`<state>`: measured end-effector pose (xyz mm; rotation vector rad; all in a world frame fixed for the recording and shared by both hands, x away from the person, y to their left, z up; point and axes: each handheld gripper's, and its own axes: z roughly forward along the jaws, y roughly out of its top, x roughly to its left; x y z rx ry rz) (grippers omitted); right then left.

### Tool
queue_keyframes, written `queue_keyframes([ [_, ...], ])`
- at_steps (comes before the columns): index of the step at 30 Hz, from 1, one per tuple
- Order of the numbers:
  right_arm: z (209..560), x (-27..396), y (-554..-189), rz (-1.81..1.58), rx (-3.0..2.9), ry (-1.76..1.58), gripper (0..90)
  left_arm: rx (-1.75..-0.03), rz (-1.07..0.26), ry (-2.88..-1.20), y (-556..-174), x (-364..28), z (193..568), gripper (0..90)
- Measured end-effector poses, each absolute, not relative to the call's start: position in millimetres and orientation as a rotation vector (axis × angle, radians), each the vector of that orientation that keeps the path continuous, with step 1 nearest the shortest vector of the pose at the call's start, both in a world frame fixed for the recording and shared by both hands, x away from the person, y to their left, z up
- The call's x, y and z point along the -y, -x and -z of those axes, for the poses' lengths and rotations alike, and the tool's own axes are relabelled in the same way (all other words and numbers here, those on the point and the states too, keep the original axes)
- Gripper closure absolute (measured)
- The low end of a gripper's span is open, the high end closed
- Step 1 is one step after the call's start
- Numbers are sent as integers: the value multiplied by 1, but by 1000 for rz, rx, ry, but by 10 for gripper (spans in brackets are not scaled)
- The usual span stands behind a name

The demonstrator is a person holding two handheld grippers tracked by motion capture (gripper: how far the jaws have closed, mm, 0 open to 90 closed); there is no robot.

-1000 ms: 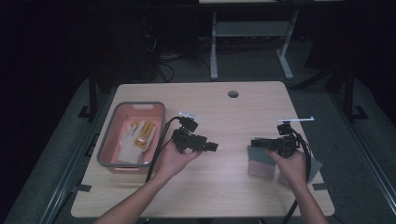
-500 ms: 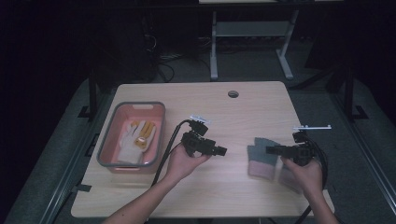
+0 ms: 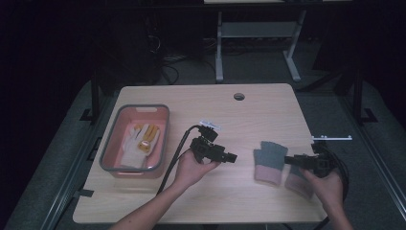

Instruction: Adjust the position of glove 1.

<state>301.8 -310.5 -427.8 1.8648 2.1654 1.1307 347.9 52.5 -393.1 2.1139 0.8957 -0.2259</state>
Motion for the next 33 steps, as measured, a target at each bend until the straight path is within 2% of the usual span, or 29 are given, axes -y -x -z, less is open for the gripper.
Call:
queue_keyframes([
  [11,435,325,-288,-974,-2147,-1856,427,-889,236,-2125,-347,-49,397,310],
  [33,444,323,-284,-652,-2216,-1768,419,-890,240,-2130,-346,-48,399,305],
])
